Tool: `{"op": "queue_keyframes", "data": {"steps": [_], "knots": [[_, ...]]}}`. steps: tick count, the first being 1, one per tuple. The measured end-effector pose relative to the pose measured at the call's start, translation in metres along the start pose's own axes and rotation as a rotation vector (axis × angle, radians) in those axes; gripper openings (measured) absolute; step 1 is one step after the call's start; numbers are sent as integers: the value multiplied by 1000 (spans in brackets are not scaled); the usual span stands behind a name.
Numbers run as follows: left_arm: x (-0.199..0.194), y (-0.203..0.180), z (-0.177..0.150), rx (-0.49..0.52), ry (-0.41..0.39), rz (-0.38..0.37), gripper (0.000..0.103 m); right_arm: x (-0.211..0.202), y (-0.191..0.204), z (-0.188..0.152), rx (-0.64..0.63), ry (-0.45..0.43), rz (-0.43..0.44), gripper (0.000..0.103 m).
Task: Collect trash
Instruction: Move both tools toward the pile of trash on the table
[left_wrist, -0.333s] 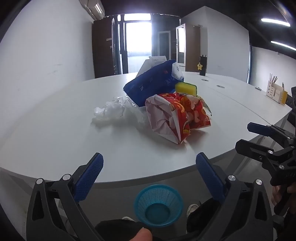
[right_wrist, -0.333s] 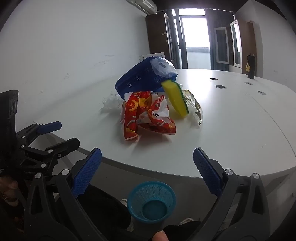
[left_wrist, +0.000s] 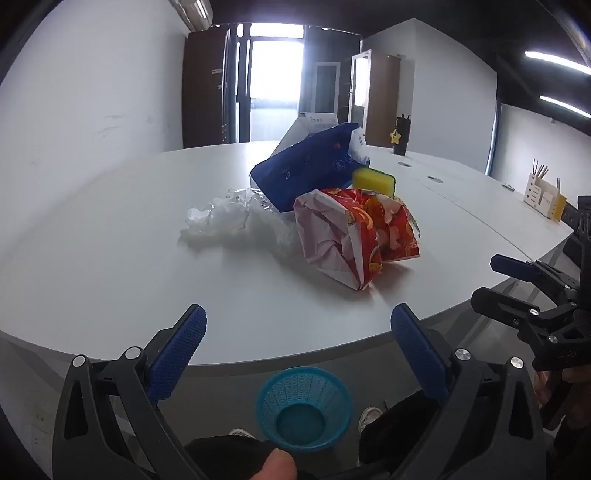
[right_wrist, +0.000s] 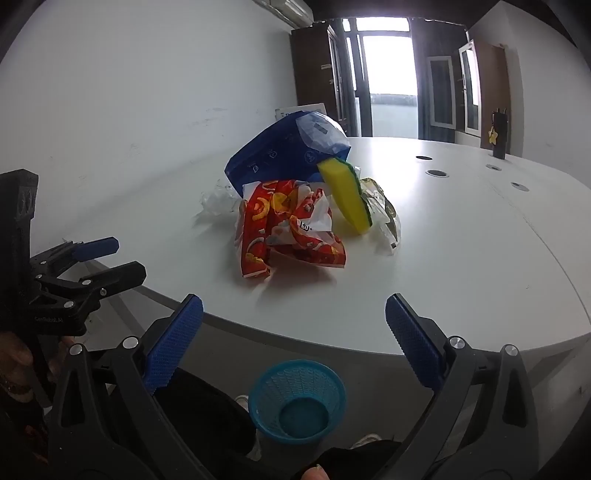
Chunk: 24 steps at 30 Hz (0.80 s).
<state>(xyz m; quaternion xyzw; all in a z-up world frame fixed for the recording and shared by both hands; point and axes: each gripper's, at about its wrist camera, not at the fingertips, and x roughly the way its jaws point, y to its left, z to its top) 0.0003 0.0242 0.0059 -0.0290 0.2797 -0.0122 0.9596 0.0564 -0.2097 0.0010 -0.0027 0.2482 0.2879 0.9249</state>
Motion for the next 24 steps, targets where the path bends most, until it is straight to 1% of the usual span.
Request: {"op": "queue_keyframes", "data": {"steps": [1, 3, 4, 6, 8, 13, 17, 20, 24], "knots": [[3, -4, -2, -6, -5, 2, 98, 1, 1, 1, -1, 4, 0, 95], [3, 1, -2, -41, 5, 2, 98, 2, 0, 0, 0, 8, -2, 95], [5, 2, -2, -41, 8, 2, 98, 2, -1, 0, 1, 10, -5, 95], [8, 1, -4, -23, 3, 31, 98, 2, -1, -1, 1, 15, -6, 95], [8, 1, -5, -26, -6, 42, 98, 4, 0, -1, -1, 18, -8, 95], [9, 5, -4, -39, 2, 11, 97, 3, 0, -2, -4, 18, -4, 95], [5, 7, -3, -44, -20, 29, 97, 3, 1, -3, -12, 22, -9, 95], [7, 9, -3, -47, -28, 61, 97, 4, 1, -3, -11, 22, -10, 95], [10, 12, -4, -54, -17, 49, 97, 4, 3, -1, -8, 22, -8, 95]]}}
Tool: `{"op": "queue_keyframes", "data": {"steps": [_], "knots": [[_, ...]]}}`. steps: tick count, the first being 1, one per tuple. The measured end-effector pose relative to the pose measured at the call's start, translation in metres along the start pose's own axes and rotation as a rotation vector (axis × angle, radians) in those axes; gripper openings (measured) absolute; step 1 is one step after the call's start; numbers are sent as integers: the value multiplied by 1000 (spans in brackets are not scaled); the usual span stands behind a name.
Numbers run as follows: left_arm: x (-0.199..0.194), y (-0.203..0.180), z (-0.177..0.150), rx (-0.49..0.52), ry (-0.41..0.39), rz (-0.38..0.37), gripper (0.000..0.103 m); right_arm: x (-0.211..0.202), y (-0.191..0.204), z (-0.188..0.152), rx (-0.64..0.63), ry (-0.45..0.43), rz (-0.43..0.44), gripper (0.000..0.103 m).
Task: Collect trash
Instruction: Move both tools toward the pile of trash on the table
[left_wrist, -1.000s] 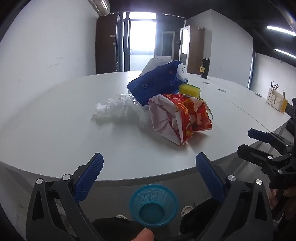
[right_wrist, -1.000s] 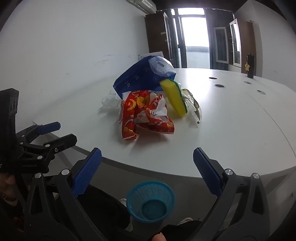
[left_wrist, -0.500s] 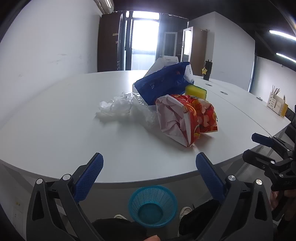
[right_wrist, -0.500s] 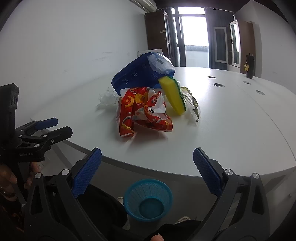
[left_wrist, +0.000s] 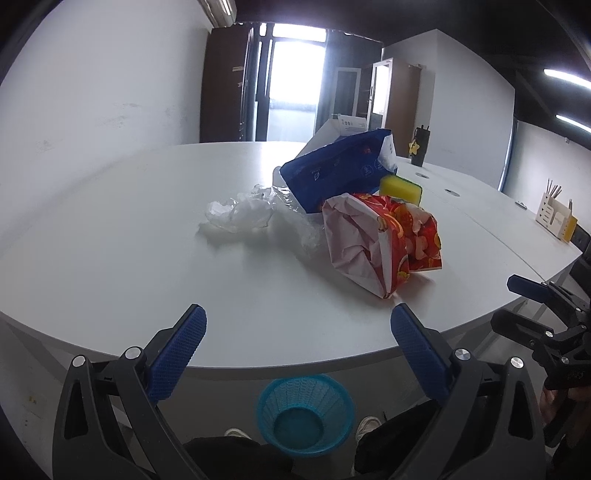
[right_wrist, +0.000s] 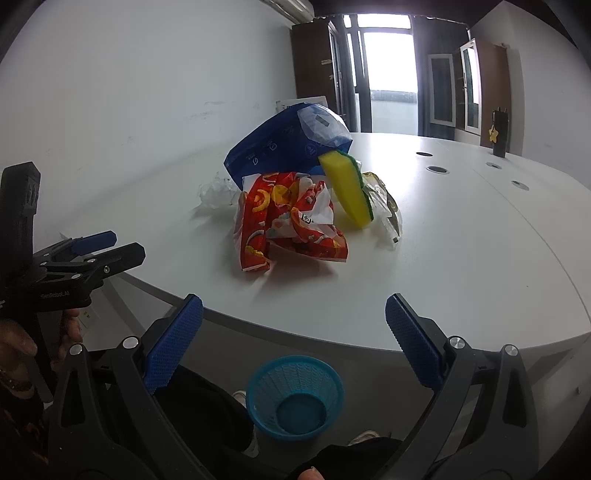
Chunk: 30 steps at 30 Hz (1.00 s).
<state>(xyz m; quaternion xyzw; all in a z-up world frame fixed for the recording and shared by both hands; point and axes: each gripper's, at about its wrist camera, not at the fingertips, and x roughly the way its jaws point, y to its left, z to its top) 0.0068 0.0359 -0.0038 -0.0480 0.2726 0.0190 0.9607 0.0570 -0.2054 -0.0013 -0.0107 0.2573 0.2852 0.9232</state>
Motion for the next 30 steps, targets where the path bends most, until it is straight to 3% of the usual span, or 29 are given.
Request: {"op": "queue_keyframes", "data": {"steps": [8, 22, 26, 30], "knots": [[-1, 2, 0, -1, -10, 22, 97, -3, -3, 2, 21, -9, -4, 95], [-3, 6, 2, -41, -16, -21, 97, -2, -6, 2, 36, -9, -8, 95], [2, 8, 1, -59, 24, -64, 97, -1, -7, 2, 36, -8, -13, 95], [0, 4, 1, -39, 14, -53, 97, -1, -7, 2, 37, -8, -17, 95]]}}
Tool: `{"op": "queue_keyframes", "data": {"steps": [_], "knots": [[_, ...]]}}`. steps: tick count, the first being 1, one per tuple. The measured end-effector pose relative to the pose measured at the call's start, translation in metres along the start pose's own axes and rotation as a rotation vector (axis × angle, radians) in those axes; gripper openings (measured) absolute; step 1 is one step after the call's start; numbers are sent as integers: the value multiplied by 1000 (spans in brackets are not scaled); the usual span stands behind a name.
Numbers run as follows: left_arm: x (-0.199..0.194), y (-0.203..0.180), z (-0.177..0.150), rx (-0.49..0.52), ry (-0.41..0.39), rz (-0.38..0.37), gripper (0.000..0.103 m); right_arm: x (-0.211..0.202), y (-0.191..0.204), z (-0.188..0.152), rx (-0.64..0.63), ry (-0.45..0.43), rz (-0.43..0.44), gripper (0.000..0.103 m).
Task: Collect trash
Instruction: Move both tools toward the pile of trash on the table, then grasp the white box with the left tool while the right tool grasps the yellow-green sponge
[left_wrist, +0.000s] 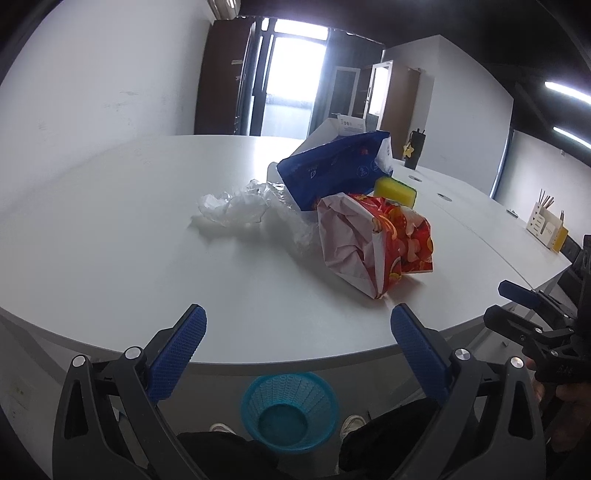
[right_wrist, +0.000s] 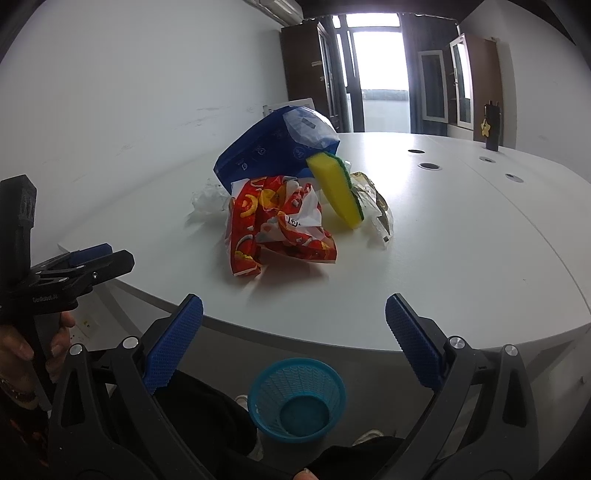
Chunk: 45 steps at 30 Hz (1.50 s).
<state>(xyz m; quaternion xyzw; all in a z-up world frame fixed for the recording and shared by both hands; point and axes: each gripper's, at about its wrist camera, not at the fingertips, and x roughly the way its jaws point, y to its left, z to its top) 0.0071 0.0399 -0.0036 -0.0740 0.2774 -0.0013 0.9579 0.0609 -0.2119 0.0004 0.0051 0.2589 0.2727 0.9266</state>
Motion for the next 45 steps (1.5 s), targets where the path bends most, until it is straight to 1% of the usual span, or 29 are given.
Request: {"op": "queue_keyframes", "data": {"steps": [3, 6, 10, 13, 16, 20, 24, 27, 30, 32, 35, 37, 39, 42, 43, 45], "knots": [[-2, 0, 2, -1, -4, -5, 97, 2, 1, -1, -15, 8, -13, 95], [-8, 1, 11, 6, -36, 0, 97, 2, 0, -2, -17, 7, -29, 95], [-12, -5, 32, 90, -88, 21, 97, 2, -8, 0, 9, -1, -20, 95], [-8, -3, 50, 122, -104, 4, 97, 7, -14, 5, 3, 0, -45, 95], [-1, -3, 70, 159, -121, 15, 97, 12, -19, 18, -5, -4, -58, 95], [9, -6, 97, 205, -122, -11, 97, 20, -23, 48, -34, -22, -55, 95], [28, -11, 121, 258, -93, -21, 97, 34, -27, 73, -70, -7, -65, 95], [45, -17, 141, 304, -61, -46, 97, 47, -34, 88, -43, 2, -24, 95], [60, -23, 157, 344, -27, -56, 97, 61, -38, 100, -38, 19, -1, 95], [68, -27, 169, 375, -10, -68, 97, 71, -41, 107, -32, 41, 31, 94], [84, -29, 187, 401, 19, -67, 96, 82, -41, 117, -55, 56, 19, 92], [97, -29, 197, 410, 54, -77, 94, 89, -42, 122, -61, 69, 22, 92], [109, -29, 203, 418, 89, -94, 93, 96, -44, 128, -61, 79, 24, 92], [123, -32, 210, 442, 124, -107, 92, 105, -50, 134, -61, 97, 22, 88], [127, -33, 212, 454, 132, -107, 89, 109, -51, 136, -60, 104, 23, 87], [137, -37, 214, 486, 143, -90, 86, 116, -52, 138, -68, 126, 32, 83]]}}
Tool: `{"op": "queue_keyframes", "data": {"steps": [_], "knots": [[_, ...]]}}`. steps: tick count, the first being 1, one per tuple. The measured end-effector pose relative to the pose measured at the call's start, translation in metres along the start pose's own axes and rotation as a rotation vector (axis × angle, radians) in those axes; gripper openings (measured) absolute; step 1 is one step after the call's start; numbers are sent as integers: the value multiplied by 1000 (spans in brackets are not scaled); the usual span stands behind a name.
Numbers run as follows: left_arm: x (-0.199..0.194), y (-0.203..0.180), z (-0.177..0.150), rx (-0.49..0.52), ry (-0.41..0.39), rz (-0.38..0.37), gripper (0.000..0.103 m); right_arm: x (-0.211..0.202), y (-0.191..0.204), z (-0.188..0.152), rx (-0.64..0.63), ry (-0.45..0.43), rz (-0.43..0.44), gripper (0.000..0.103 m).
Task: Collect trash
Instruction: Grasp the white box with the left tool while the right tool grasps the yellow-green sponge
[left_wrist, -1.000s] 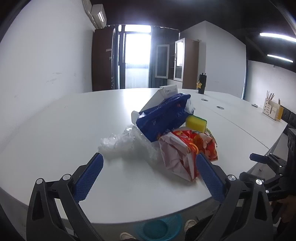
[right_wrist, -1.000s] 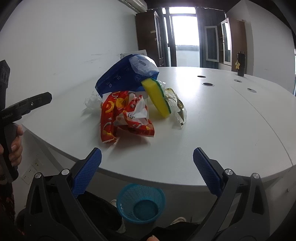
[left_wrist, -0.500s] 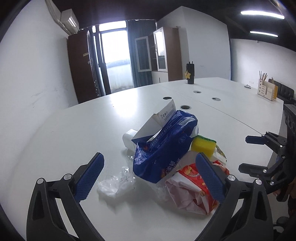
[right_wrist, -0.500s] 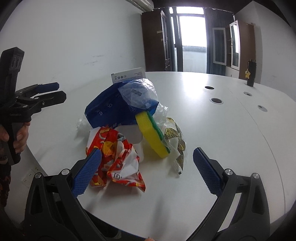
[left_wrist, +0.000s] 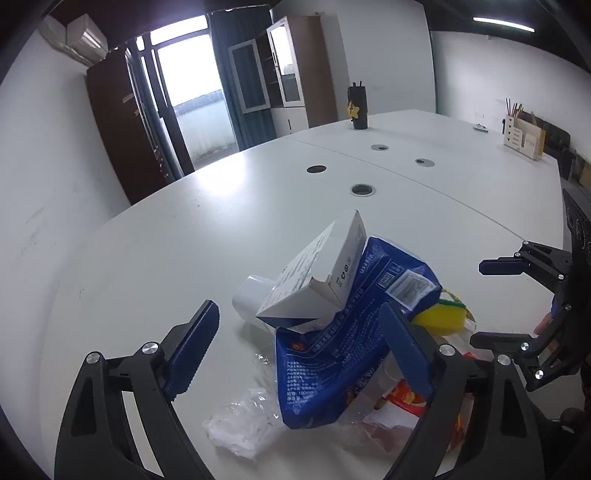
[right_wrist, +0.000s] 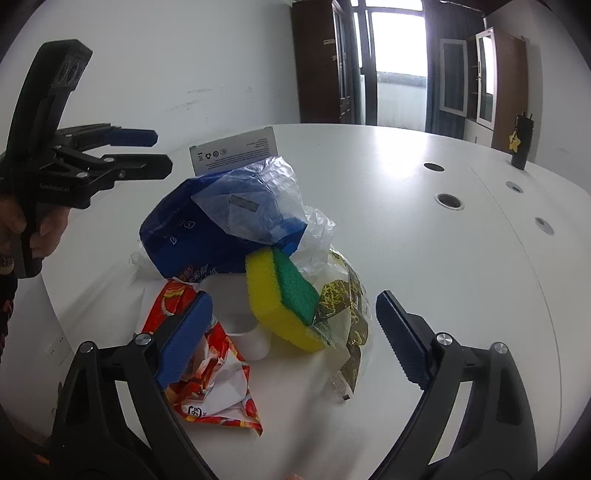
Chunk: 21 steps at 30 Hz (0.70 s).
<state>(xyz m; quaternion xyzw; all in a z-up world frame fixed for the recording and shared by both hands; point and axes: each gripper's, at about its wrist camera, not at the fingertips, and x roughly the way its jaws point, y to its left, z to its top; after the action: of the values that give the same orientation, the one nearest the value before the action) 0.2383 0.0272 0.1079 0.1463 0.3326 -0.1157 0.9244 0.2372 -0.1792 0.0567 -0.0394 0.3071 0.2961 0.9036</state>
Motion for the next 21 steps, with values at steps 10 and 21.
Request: {"op": "queue_keyframes", "data": {"steps": [10, 21], "knots": [[37, -6, 8, 147, 106, 19, 73, 27, 3, 8, -32, 62, 24, 64], [55, -11, 12, 230, 84, -30, 40, 29, 11, 4, -50, 63, 33, 26]]}}
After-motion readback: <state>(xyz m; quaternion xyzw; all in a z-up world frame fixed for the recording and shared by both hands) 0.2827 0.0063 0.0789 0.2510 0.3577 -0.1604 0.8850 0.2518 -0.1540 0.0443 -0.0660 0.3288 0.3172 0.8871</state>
